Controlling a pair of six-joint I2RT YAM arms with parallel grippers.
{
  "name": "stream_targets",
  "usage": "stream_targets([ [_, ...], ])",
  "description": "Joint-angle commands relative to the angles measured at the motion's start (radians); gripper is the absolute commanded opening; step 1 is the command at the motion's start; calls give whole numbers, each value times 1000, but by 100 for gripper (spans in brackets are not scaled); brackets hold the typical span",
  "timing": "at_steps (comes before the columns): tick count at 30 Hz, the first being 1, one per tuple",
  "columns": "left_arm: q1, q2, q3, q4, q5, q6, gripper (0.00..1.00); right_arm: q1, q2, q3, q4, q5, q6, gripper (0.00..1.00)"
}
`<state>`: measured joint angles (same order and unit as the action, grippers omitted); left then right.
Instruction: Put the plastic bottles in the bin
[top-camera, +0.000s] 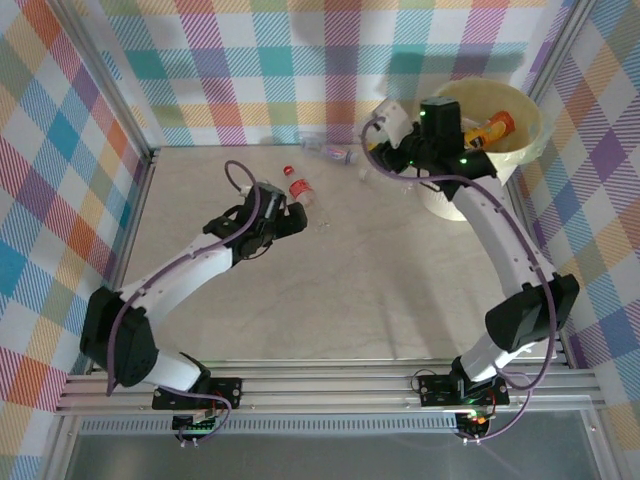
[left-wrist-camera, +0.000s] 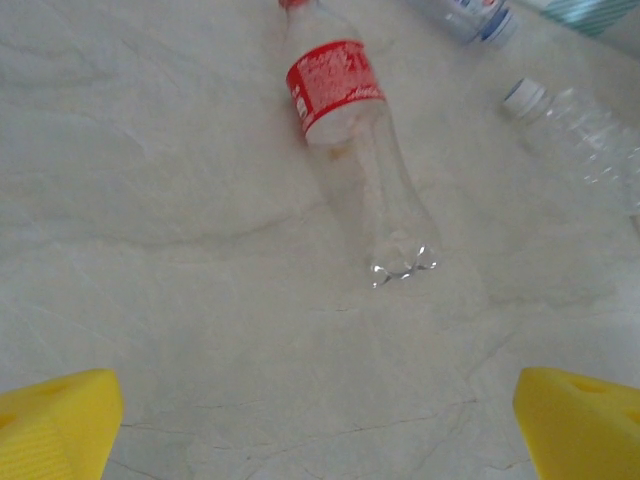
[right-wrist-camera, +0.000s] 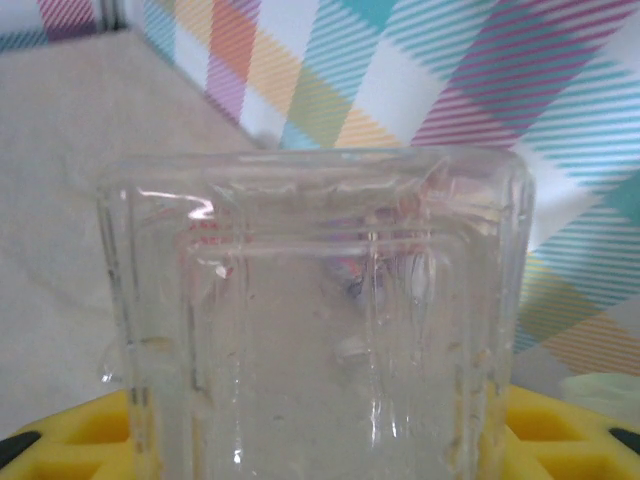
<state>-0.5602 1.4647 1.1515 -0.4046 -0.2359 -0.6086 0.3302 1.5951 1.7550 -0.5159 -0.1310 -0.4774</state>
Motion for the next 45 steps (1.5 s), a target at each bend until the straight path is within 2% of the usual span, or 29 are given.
stream_targets([
  [1,9,65,69,12,21,-30,100,-67,-10,46,53,-11,148,49],
  [5,10,155,125,-12,18,-60,100,-150,14,111,77,68,249,49],
  [12,15,293,223,-35,42,-77,100,-325,137,332,7,57,531,49],
  [18,28,448,363,-74,40,-74,100,-379,286,480,-37,218,642,51],
  [21,36,517,440,-80,55,-73,100,-382,380,588,-113,236,694,61],
  [24,39,582,509,-78,77,-66,100,-382,450,693,-196,134,713,81],
  [26,39,624,559,-86,81,-60,100,-381,464,719,-227,78,719,90],
  [31,39,731,676,-175,18,-76,100,-380,386,640,-220,64,708,99],
  [39,40,826,716,-176,32,-93,99,-378,105,281,-74,1,716,100],
  [45,40,853,693,-138,71,-102,92,-371,-81,35,-18,-176,722,100],
])
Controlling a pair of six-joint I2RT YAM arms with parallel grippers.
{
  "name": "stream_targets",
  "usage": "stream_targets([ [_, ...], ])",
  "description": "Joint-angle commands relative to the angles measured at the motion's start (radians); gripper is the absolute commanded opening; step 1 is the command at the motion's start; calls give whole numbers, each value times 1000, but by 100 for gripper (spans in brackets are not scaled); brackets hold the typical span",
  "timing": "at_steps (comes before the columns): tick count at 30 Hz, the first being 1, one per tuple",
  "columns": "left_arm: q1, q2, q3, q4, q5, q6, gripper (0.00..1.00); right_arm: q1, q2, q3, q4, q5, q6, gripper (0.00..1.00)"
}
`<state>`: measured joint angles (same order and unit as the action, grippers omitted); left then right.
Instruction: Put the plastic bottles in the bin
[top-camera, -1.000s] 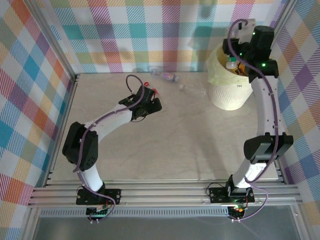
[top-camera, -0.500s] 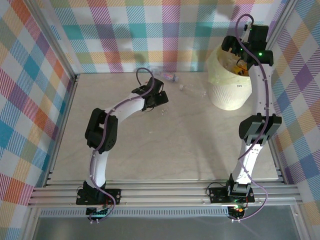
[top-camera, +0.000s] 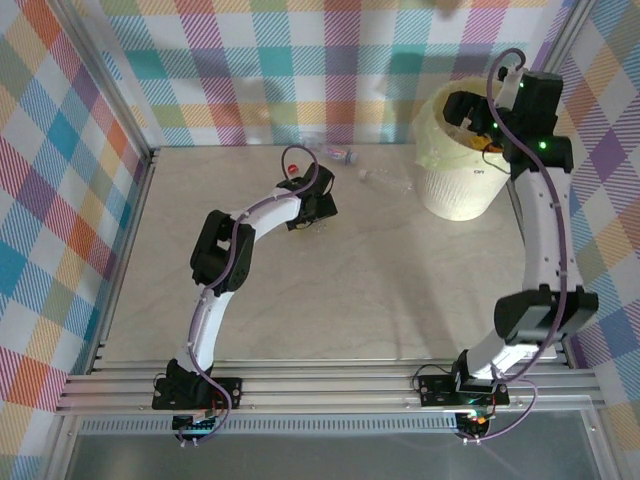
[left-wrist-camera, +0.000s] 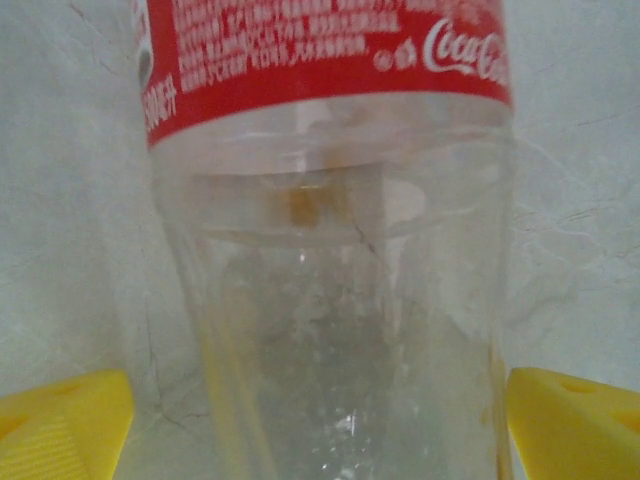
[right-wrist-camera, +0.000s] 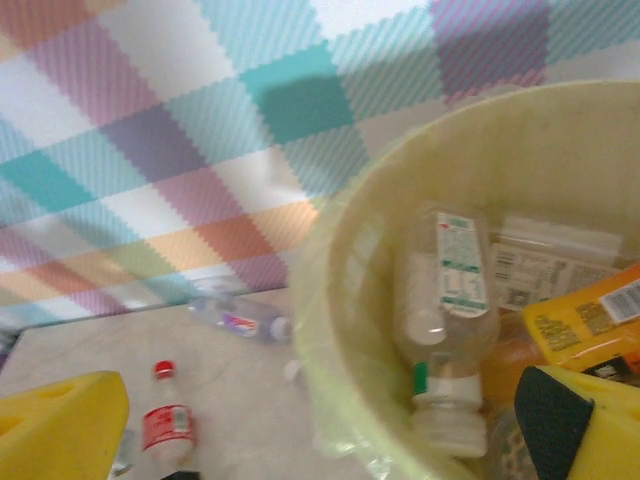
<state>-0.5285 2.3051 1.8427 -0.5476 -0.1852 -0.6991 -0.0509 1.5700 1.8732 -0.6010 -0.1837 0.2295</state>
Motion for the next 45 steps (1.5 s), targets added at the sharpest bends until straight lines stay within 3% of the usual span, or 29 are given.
stream_targets([
  [1,9,14,-1,10,26,-12,91,11,-85,-134,99,-154,31,100],
  [10,9,-57,-99,104,73,24,64,56,-245,-397,253,-329,142,100],
  [17,-15,-294,-354,379,167,119,54,102,-255,-478,333,-443,212,100],
  [20,-33,-400,-444,462,206,166,49,120,-246,-491,326,-431,212,100],
  [26,-53,-580,-596,651,402,219,49,135,-236,-520,345,-421,253,100],
  [36,-86,-687,-619,800,744,222,49,159,-159,-497,375,-579,270,100],
  [42,-123,-687,-601,867,859,201,49,210,-82,-436,361,-707,221,100],
  [45,-137,-678,-586,869,885,207,49,241,-60,-414,345,-662,192,100],
])
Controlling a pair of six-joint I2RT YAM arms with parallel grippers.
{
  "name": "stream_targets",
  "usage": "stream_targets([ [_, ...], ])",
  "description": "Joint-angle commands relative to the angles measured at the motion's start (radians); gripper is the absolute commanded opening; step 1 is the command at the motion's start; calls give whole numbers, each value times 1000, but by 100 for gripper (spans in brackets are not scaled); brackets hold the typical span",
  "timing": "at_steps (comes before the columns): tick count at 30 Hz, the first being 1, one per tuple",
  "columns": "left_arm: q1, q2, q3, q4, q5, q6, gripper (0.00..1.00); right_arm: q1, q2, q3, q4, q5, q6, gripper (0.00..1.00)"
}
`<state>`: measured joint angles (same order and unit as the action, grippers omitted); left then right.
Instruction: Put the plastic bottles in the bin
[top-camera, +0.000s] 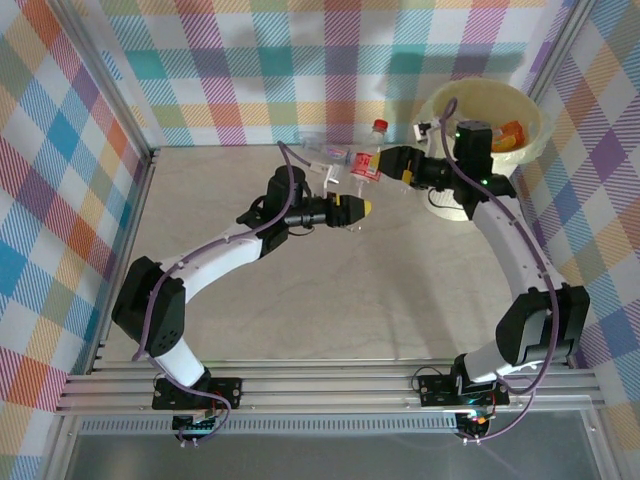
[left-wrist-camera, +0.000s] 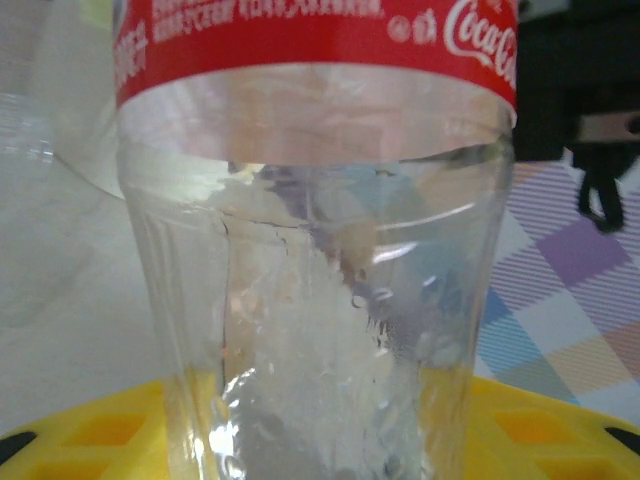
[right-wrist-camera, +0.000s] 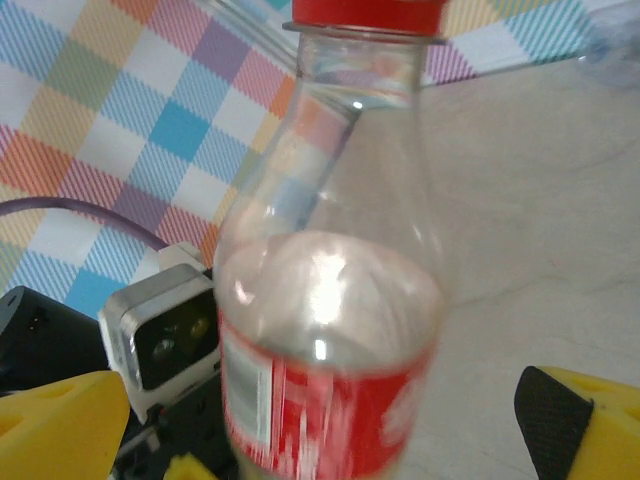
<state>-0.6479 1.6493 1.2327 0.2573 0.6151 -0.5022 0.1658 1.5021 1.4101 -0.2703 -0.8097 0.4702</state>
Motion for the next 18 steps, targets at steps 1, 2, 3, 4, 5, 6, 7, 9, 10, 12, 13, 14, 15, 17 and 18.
stream_targets([
  [1,-22,-19,26,67,90,10,49,29,13,50,21,-22,-48,100],
  [2,-25,-16,30,71,95,10,49,31,19,54,28,-21,-46,100],
  [3,-28,-10,34,71,101,11,49,32,22,53,42,-26,-35,100],
  [4,-30,-6,39,72,106,11,49,32,25,52,55,-32,-24,100],
  [5,-31,-2,44,77,113,8,49,33,29,53,63,-38,-17,100],
  [6,-34,2,46,86,121,8,49,34,36,57,55,-39,-16,100],
  [7,-38,6,50,90,125,10,49,33,43,63,44,-43,-17,99],
  [9,-42,17,65,76,123,15,49,33,53,73,24,-42,-18,86],
  [10,-42,23,75,64,118,16,49,34,51,75,21,-43,-19,80],
  [12,-41,33,93,41,105,16,52,32,46,84,13,-42,-27,67],
  [13,-42,37,101,35,104,15,53,31,43,96,5,-35,-35,62],
  [14,-42,41,108,27,102,16,56,30,43,109,-7,-29,-46,59],
  [15,-41,45,120,4,90,20,62,24,44,132,-29,-20,-60,57],
  [17,-42,48,150,-72,46,41,79,5,50,189,-72,14,-83,55],
  [18,-42,46,159,-106,23,52,87,-12,55,224,-86,35,-85,55],
])
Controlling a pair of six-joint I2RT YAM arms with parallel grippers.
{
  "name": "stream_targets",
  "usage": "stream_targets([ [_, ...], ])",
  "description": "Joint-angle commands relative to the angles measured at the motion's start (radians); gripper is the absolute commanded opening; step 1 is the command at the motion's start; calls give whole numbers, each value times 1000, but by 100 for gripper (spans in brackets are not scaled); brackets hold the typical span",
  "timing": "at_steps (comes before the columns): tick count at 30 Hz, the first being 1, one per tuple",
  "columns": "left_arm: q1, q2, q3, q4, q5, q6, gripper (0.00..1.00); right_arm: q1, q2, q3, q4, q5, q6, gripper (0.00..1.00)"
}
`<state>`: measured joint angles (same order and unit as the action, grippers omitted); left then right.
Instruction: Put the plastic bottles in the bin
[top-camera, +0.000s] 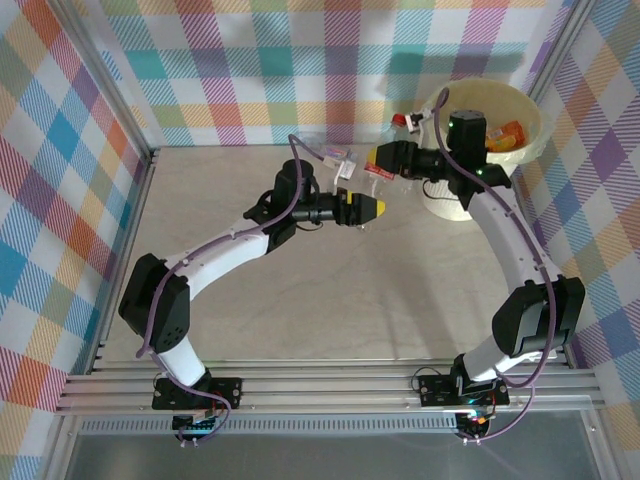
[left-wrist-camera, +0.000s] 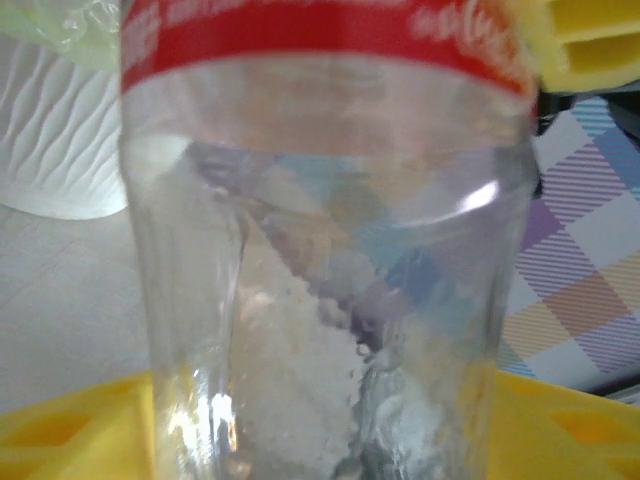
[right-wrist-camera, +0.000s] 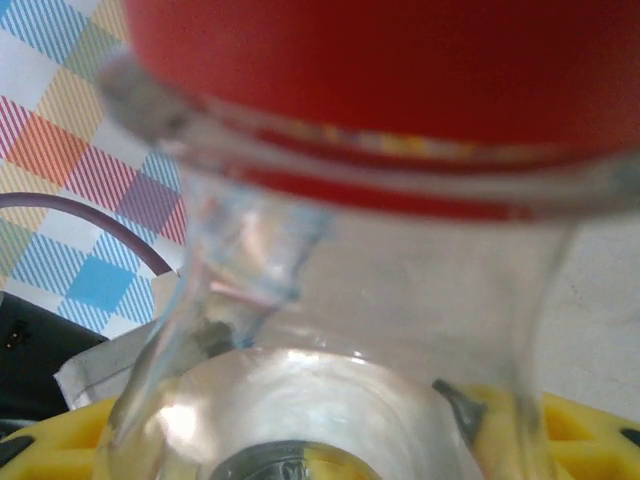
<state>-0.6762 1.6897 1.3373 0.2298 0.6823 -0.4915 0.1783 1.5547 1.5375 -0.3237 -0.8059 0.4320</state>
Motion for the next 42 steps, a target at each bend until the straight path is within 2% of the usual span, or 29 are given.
stream_targets([
  [1,-14,2,57,-98,-64,48,92,-45,7,126,-44,58,-45,54],
  [4,-11,-24,36,-143,-144,65,100,-135,34,259,-84,180,-45,54],
  [8,-11,-61,-8,-221,-282,86,100,-233,82,403,-95,348,-1,54],
  [10,-9,-82,-41,-240,-338,88,100,-261,109,460,-107,489,2,55],
  [13,-7,-109,-84,-263,-396,88,100,-292,142,485,-73,657,52,57],
  [17,-6,-138,-124,-288,-443,87,100,-310,203,492,10,790,143,58],
  [22,-5,-149,-155,-314,-484,87,100,-309,324,562,16,940,216,62],
  [24,-3,-152,-155,-325,-491,87,100,-309,371,598,0,930,235,68],
  [27,-2,-161,-157,-340,-515,89,100,-309,451,727,-155,835,190,86],
  [30,-1,-178,-170,-341,-553,85,100,-310,454,745,-258,867,117,95],
  [38,17,-215,-221,-333,-650,39,100,-311,269,596,-304,1051,-72,100],
  [40,28,-224,-236,-329,-669,20,100,-310,218,556,-304,1052,-102,100],
  [42,37,-228,-245,-332,-686,4,100,-308,177,522,-306,978,-116,100],
])
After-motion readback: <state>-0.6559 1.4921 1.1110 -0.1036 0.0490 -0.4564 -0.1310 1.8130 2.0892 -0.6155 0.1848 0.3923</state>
